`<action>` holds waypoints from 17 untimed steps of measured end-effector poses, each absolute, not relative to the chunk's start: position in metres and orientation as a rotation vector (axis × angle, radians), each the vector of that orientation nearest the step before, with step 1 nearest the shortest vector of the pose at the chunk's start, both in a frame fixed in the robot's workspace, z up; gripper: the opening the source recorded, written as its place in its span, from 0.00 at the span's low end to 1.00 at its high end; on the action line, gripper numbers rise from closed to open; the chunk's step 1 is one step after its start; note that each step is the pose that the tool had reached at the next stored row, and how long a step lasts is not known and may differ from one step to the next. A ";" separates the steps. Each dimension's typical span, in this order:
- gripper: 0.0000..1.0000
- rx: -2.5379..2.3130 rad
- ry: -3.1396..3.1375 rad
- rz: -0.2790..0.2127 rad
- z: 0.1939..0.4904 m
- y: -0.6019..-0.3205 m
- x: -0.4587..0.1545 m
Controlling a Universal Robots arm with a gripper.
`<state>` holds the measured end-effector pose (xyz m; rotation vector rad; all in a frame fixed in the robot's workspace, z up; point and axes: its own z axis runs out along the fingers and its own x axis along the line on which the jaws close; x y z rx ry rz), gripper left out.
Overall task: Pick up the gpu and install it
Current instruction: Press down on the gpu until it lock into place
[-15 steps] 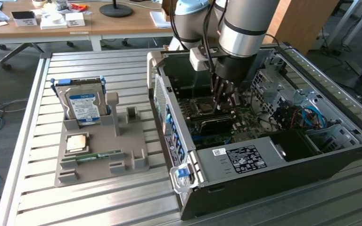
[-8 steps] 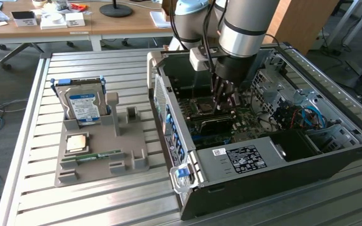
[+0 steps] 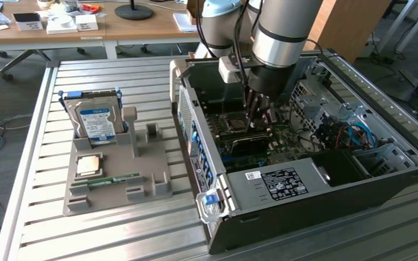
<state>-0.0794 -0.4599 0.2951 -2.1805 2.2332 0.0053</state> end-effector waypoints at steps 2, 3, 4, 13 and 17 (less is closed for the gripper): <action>0.11 -2.180 2.233 0.006 0.294 -0.460 -0.079; 0.11 -2.180 2.233 0.006 0.293 -0.460 -0.079; 0.11 -2.180 2.233 0.006 0.292 -0.460 -0.079; 0.11 -2.180 2.233 0.006 0.286 -0.459 -0.080; 0.11 -2.180 2.233 0.006 0.285 -0.456 -0.080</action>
